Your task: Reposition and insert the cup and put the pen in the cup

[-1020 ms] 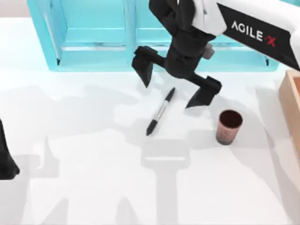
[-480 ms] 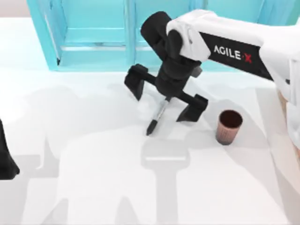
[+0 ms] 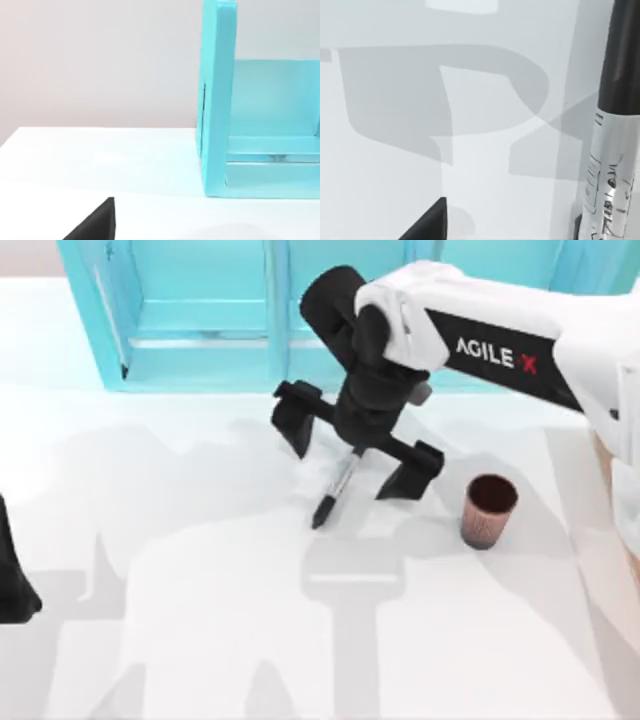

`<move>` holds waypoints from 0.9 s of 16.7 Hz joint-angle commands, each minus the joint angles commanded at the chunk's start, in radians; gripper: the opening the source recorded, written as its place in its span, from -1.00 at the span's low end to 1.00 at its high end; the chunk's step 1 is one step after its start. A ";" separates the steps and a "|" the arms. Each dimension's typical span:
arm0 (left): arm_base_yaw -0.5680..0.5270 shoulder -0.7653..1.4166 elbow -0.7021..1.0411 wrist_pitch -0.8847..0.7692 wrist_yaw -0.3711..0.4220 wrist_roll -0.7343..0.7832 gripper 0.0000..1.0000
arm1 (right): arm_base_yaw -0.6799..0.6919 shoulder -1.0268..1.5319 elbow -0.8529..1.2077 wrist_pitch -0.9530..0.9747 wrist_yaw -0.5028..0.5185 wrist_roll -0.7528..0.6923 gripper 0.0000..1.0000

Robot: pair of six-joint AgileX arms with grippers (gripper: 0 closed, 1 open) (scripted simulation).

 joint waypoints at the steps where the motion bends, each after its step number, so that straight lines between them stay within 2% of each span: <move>1: 0.000 0.000 0.000 0.000 0.000 0.000 1.00 | 0.000 0.000 0.000 0.000 0.000 0.000 0.25; 9: 0.000 0.000 0.000 0.000 0.000 0.000 1.00 | 0.000 0.000 0.000 0.000 0.000 0.000 -0.96; 15: 0.000 0.000 0.000 0.000 0.000 0.000 1.00 | 0.000 0.000 0.000 0.000 0.000 0.000 -1.00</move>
